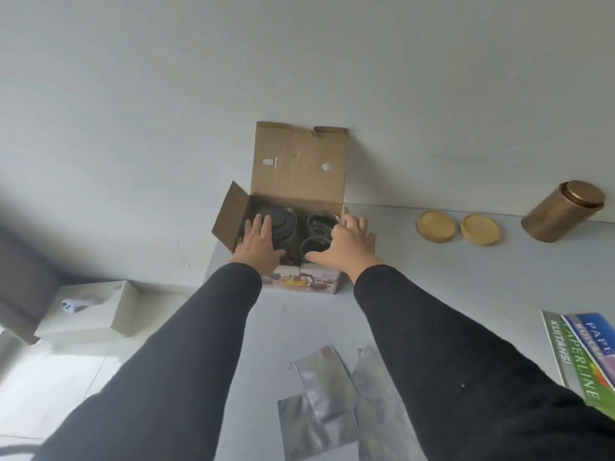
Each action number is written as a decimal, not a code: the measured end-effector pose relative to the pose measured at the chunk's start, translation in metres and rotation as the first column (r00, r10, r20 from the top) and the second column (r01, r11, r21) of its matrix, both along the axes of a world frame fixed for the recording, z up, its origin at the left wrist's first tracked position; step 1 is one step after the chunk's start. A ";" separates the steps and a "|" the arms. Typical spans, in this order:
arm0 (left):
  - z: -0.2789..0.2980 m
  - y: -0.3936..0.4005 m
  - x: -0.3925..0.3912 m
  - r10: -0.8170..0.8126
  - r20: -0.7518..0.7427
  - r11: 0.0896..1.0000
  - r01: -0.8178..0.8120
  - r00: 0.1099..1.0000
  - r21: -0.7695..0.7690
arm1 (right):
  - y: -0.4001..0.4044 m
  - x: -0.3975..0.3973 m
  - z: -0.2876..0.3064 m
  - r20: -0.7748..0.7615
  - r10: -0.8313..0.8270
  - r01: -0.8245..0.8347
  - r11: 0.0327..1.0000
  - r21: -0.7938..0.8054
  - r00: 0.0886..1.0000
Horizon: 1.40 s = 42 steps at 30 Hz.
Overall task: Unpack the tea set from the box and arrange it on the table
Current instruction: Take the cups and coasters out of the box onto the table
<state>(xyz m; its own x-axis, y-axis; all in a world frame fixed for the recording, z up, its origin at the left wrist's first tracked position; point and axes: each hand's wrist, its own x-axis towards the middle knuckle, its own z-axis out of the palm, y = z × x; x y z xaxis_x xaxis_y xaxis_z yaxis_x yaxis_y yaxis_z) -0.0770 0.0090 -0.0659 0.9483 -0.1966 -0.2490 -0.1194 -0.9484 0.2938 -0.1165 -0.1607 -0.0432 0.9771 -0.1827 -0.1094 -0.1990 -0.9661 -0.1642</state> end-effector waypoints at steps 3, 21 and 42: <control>-0.007 -0.001 -0.003 -0.025 0.062 0.996 0.019 0.998 0.091 | 0.009 0.006 -0.005 -0.083 -0.079 0.075 0.996 -0.055 0.993; -0.003 -0.005 -0.005 0.010 0.054 1.000 -0.011 0.999 0.010 | 0.007 -0.003 0.003 0.060 -0.192 0.180 0.970 0.160 0.980; -0.024 -0.278 -0.064 -0.200 0.147 0.963 0.222 0.969 -0.153 | -0.251 -0.083 -0.023 0.342 -0.591 0.296 0.726 0.621 0.731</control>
